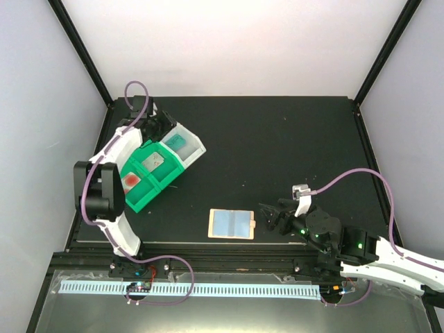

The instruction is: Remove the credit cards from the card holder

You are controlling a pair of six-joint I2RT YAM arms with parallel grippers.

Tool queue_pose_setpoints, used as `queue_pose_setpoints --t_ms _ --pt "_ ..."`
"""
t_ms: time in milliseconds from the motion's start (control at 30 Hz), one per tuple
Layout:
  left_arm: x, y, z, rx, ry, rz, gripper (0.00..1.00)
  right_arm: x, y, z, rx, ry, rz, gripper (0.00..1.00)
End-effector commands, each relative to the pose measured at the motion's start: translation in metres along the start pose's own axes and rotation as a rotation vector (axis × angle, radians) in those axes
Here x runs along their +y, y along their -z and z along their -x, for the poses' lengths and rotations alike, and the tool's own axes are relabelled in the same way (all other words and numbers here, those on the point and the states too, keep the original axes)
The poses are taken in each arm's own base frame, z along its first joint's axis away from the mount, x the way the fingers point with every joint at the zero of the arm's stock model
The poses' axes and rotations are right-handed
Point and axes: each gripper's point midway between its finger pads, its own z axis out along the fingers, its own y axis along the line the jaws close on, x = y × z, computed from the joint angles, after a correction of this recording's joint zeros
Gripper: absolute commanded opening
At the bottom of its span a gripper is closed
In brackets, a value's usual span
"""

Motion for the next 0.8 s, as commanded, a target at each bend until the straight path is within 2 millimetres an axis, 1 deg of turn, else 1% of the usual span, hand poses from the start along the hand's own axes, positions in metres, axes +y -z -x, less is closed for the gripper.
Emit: queue_pose_setpoints --t_ms 0,33,133,167,200,233,300,333,433,533,633,700,767 --pt "-0.026 0.048 0.005 -0.037 -0.053 -0.081 0.57 -0.002 0.007 0.007 -0.020 -0.038 -0.007 1.00" --pt "-0.027 0.055 0.002 -0.036 -0.067 -0.089 0.59 -0.001 0.008 0.007 -0.017 -0.041 0.000 1.00" --pt "-0.030 0.076 -0.012 -0.026 -0.102 -0.131 0.75 0.004 0.008 0.006 0.000 -0.027 0.020 1.00" --pt "-0.028 0.081 -0.020 -0.018 -0.115 -0.149 0.83 0.005 0.008 0.006 0.006 -0.024 0.016 1.00" --pt "-0.034 0.091 -0.023 -0.025 -0.138 -0.184 0.92 0.003 0.008 0.005 0.013 -0.019 0.005 1.00" --pt "-0.035 0.098 -0.030 -0.022 -0.155 -0.206 0.98 0.003 0.008 0.005 0.018 -0.017 -0.003 1.00" --pt "-0.032 0.110 -0.046 0.002 -0.190 -0.235 0.99 0.001 0.009 0.006 0.018 -0.022 -0.021 1.00" --pt "-0.034 0.117 -0.053 0.010 -0.221 -0.261 0.99 0.000 0.010 0.007 0.022 -0.025 -0.029 1.00" --pt "-0.040 0.144 -0.083 0.038 -0.331 -0.377 0.99 -0.002 0.013 0.010 0.022 -0.035 -0.047 1.00" --pt "-0.034 0.163 -0.114 0.061 -0.393 -0.455 0.99 -0.007 0.015 0.014 0.003 -0.058 -0.075 1.00" --pt "-0.025 0.182 -0.150 0.096 -0.431 -0.545 0.99 -0.016 0.016 0.016 -0.020 -0.063 -0.119 1.00" --pt "-0.020 0.191 -0.173 0.117 -0.457 -0.602 0.99 -0.020 0.017 0.018 -0.034 -0.065 -0.140 1.00" --pt "-0.012 0.196 -0.190 0.122 -0.474 -0.624 0.99 -0.021 0.017 0.020 -0.044 -0.073 -0.145 1.00"
